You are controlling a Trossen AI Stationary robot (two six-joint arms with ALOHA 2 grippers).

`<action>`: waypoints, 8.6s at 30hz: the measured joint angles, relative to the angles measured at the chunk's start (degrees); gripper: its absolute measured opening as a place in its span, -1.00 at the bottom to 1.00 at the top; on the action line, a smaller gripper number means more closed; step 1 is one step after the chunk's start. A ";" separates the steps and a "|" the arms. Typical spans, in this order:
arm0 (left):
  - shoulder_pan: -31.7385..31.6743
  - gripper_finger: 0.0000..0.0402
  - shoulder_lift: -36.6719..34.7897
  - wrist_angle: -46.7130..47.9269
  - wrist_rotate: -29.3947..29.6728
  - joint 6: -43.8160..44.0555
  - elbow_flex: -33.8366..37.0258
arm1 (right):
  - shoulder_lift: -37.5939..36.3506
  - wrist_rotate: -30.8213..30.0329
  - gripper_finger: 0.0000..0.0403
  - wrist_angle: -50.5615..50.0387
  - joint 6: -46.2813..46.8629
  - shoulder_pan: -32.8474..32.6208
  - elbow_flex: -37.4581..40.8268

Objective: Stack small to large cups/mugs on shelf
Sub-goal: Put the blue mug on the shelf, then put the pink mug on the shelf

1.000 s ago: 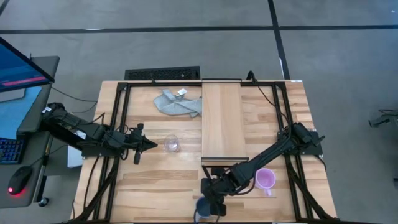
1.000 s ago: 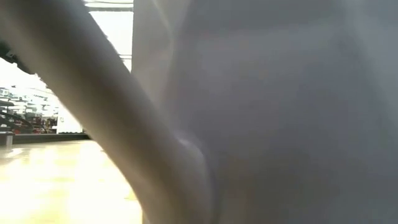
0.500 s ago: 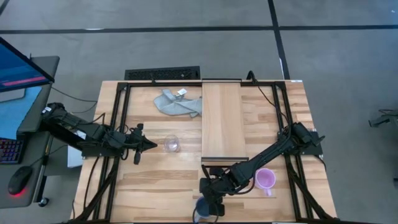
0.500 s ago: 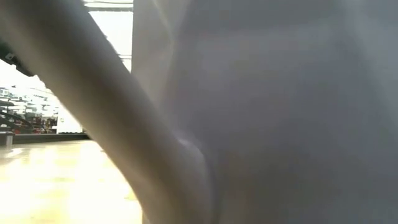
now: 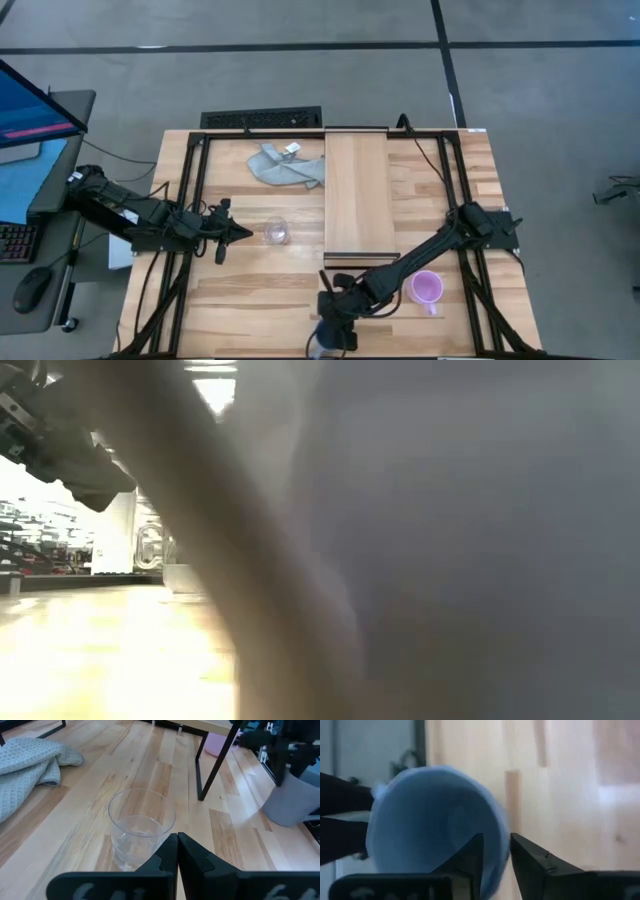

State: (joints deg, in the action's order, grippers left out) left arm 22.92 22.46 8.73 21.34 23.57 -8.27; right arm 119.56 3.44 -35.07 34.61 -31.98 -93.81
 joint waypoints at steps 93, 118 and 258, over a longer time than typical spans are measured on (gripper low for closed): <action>0.01 -1.00 0.02 0.94 -1.06 0.70 0.00 | -9.79 -10.01 -0.90 -54.88 -9.73 40.69 -40.14; 0.02 -1.00 0.02 1.40 -5.57 -1.32 0.00 | -16.90 -7.79 -0.90 -52.52 -1.24 55.58 -20.01; 0.00 -1.00 0.02 0.83 -7.56 3.67 0.02 | -23.93 -0.48 -0.35 -51.28 50.91 -6.24 -17.76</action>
State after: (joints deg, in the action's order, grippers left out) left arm 22.92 22.48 9.57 13.78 27.24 -8.25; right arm 95.64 2.96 -86.35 85.52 -38.22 -111.57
